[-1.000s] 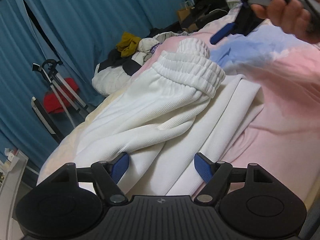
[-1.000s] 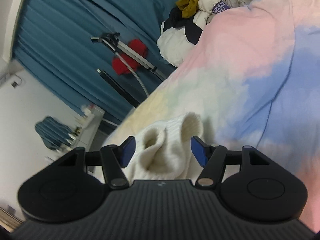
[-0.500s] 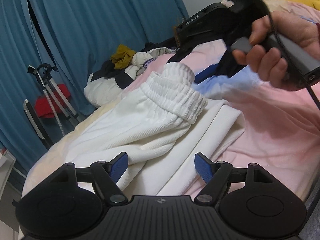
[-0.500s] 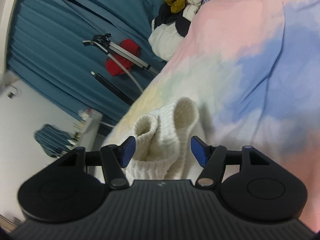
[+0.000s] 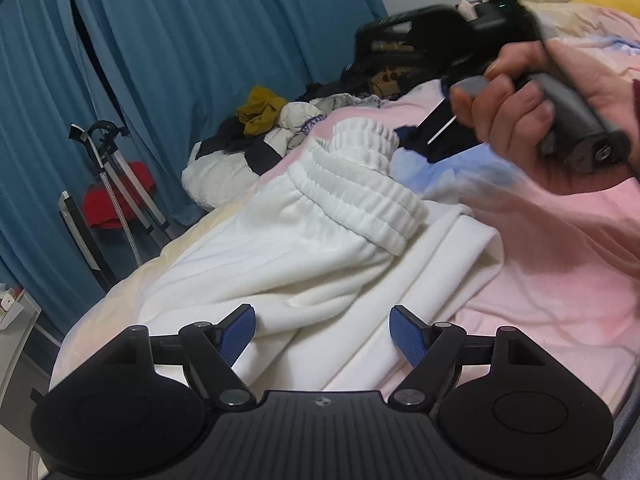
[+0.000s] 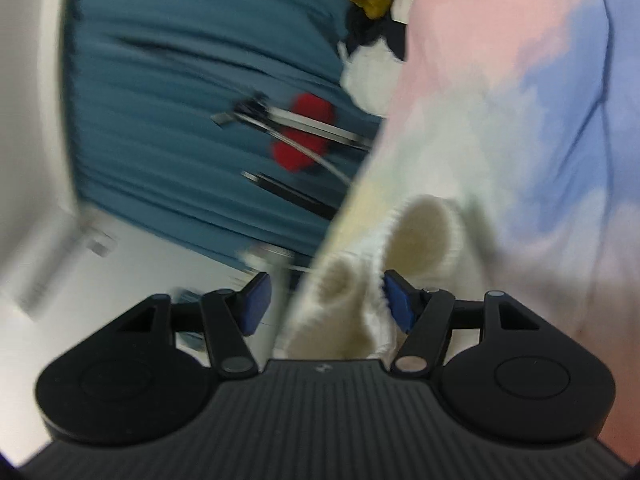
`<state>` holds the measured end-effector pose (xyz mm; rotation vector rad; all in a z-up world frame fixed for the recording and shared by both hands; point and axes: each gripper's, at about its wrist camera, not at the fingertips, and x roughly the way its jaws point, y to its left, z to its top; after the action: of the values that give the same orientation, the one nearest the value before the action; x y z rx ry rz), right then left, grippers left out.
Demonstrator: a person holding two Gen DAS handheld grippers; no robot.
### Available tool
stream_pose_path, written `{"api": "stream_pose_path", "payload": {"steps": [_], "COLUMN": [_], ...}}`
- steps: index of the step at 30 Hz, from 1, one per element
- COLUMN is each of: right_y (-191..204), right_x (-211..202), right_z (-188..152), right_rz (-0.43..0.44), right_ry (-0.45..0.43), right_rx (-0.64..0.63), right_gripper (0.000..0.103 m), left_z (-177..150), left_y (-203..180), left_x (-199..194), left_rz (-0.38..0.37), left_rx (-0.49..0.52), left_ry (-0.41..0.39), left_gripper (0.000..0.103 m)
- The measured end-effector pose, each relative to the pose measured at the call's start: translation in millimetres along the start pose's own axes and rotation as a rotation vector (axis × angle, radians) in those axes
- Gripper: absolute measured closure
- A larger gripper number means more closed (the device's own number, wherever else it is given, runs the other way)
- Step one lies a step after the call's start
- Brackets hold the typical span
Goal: Fold clothes
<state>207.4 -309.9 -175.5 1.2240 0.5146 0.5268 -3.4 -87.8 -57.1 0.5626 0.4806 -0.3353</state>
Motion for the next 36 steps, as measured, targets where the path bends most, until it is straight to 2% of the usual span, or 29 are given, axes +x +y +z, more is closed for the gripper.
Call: {"api": "stream_pose_path", "payload": {"steps": [2,5,8,11,14,18,21,23,27,31,33,36], "right_y": [5,6,7,24,45,74,77,75,75,81,86,93], "right_x": [-2,-1,2,2,1,14,28,34,51,62,62,60], "right_z": [-1,-6,-10,-12,-12,-7,-6,-7,-9,-20,-25,-29], "right_rz": [-0.003,-0.093,-0.220,-0.334,-0.407,-0.429,-0.392,-0.369,-0.326,-0.348,-0.365,-0.338], "right_ry": [0.001,0.010,0.032,0.053,0.066,0.156,0.283,0.328,0.340,0.299,0.282,0.267], "right_rx": [0.000,-0.027,-0.076,-0.208,-0.392,-0.698,-0.835,-0.904,-0.985,-1.132,-1.215,-1.266], "right_gripper": [0.038,0.039,0.039,0.038,0.038,0.038,0.038,0.038,0.037,0.038,0.040,0.039], "left_z": [1,3,5,6,6,1,-4,-6,-7,-8,-8,-8], "left_y": [7,19,31,37,35,23,18,17,19,22,23,26], "left_x": [-1,-1,-3,-4,-3,-2,2,7,16,25,29,31], "left_rz": [-0.012,-0.030,-0.043,-0.042,-0.036,0.009,0.024,0.021,0.032,0.039,0.038,0.033], "left_rx": [-0.040,-0.115,-0.175,-0.205,-0.166,-0.045,0.019,0.024,0.045,0.056,0.063,0.063], "left_ry": [-0.008,-0.012,-0.014,-0.006,0.018,0.047,0.083,0.101,0.116,0.112,0.113,0.106], "left_gripper": [0.027,0.026,0.025,0.024,0.023,0.023,0.023,0.024,0.034,0.042,0.043,0.044]}}
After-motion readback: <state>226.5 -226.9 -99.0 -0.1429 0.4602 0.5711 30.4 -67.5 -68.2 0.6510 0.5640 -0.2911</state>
